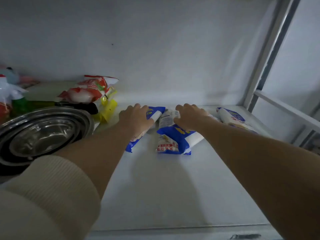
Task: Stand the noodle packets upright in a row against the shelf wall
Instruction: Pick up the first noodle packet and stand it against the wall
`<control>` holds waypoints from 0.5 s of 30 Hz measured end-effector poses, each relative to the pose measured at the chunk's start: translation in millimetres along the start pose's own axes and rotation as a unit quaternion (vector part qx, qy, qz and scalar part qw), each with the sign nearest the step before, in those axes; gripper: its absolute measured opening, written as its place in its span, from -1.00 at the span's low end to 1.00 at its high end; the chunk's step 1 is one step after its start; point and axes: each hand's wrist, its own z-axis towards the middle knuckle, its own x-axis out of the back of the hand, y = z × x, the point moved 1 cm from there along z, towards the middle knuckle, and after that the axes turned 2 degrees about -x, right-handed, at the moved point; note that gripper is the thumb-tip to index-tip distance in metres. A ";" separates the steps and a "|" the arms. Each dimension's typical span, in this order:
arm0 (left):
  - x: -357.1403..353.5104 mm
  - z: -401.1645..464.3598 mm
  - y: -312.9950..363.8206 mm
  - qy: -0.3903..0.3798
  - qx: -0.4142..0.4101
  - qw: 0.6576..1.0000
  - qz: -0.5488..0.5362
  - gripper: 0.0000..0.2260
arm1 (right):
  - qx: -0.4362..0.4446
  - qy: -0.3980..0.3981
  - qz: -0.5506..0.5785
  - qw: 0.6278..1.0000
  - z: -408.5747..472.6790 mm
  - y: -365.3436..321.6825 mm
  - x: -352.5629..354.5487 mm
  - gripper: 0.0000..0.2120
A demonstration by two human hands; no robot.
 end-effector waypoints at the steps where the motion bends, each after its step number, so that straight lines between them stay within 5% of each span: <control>1: -4.2 5.1 -0.1 -0.022 0.014 1.000 -0.005 -0.46 | -0.003 -0.005 -0.007 1.000 2.1 1.3 0.9 -0.54; 10: -37.1 39.4 -6.6 -0.169 0.145 0.971 -0.088 -0.06 | -0.002 -0.006 0.009 1.000 34.5 -1.3 -14.0 -0.56; 15: -21.4 45.4 -5.8 -0.042 0.179 0.961 -0.207 -0.32 | -0.003 0.006 0.157 0.987 48.1 -23.2 -16.2 -0.60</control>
